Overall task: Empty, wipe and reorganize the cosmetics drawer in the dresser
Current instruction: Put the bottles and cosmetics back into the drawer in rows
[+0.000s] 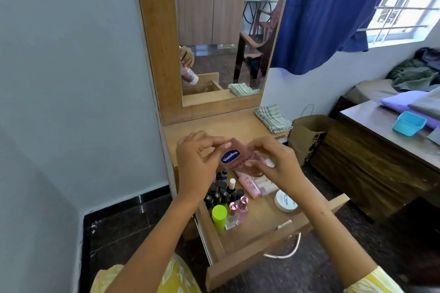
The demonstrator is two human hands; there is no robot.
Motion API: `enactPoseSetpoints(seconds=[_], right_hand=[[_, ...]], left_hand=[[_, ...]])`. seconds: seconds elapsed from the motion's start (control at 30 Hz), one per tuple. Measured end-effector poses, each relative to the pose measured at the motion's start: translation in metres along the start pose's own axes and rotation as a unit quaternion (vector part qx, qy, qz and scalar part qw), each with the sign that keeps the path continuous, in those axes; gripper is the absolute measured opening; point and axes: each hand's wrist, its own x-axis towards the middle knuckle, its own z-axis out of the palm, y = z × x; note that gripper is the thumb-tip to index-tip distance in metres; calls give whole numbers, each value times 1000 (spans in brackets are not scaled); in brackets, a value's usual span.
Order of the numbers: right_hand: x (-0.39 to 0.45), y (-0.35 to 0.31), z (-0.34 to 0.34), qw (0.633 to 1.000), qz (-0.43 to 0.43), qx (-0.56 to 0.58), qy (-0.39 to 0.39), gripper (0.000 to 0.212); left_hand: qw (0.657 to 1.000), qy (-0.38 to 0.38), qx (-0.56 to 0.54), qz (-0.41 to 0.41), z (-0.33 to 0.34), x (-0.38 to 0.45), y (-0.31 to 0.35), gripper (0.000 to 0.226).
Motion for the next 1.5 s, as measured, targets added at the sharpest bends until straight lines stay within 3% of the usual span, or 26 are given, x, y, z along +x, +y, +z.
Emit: enactPoseSetpoints(seconds=[0.2,0.3,0.4,0.47,0.53,0.63,0.83,1.2,1.5], right_hand=[[-6,2,-16,998,7,-34,-55,22],[-9,3,-25,993,7,-70,-90,20],[-12,10,-40,986,34,-93,-135,17],[-15,14,-48,979,45,-108,-169,19],[-19,16,-52,969,56,-119,-207,21],[-26,20,-49,950,66,-131,-276,25],[-38,23,-31,907,87,-182,-370,27],[-60,25,17,868,100,-244,-421,32],[-72,29,35,867,99,-243,-425,28]], left_hand=[[1000,-8,-27,2,10,-19,-2,16],[998,-35,45,23,9,-26,-10,21],[983,-95,154,-7,-5,-34,-31,32],[951,-170,255,-50,-17,-42,-48,38],[896,-269,341,-88,-25,-51,-65,52],[823,-388,399,-114,-27,-63,-83,70],[761,-450,454,-108,-19,-71,-92,85],[755,-447,465,-116,-16,-75,-92,87],[759,-448,459,-117,-17,-76,-89,86]])
